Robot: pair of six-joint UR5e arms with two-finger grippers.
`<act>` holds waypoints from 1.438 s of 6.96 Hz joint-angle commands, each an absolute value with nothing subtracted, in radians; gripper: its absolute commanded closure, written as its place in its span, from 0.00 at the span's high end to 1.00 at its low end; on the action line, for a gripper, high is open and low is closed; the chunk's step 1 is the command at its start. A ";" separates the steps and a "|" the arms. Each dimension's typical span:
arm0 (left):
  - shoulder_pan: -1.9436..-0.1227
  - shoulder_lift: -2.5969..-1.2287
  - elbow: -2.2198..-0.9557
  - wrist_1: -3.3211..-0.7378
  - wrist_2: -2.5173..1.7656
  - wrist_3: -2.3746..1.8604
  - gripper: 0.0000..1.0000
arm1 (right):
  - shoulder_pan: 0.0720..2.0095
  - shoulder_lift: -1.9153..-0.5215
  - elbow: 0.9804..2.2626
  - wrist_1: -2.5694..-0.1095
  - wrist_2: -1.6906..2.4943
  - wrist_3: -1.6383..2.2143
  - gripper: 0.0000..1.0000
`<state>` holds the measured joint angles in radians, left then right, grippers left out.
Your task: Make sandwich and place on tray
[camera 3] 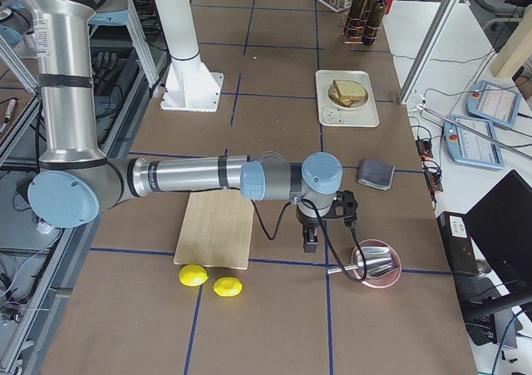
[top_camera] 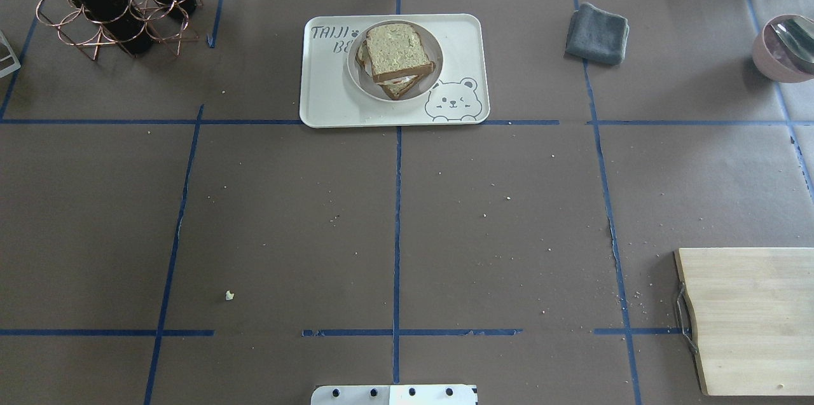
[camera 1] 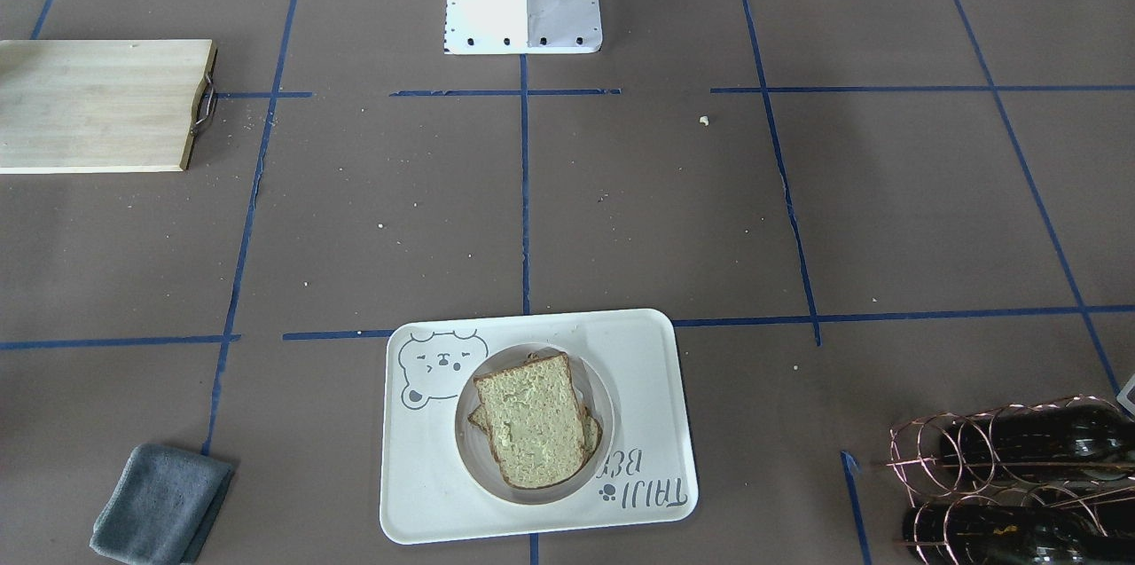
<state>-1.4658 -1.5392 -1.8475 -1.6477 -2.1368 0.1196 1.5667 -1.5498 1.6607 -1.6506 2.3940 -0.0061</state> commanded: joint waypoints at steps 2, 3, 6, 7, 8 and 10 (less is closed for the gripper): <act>-1.502 -1.528 -1.731 -1.657 -2.200 0.190 1.00 | 1.569 -1.557 1.664 -1.651 2.418 -0.006 1.00; -1.502 -1.549 -1.685 -1.620 -2.204 0.184 1.00 | 1.569 -1.560 1.663 -1.651 2.416 -0.006 1.00; -1.525 -1.539 -1.678 -1.526 -2.421 0.181 1.00 | 1.588 -1.560 1.661 -1.651 2.418 -0.005 1.00; -1.537 -1.537 -1.681 -1.528 -2.418 0.181 1.00 | 1.591 -1.568 1.658 -1.651 2.416 -0.005 1.00; -1.545 -1.537 -1.678 -1.528 -2.410 0.179 1.00 | 1.592 -1.587 1.655 -1.651 2.416 -0.005 1.00; -1.578 -1.540 -1.675 -1.526 -2.350 0.179 1.00 | 1.600 -1.598 1.655 -1.651 2.414 -0.006 1.00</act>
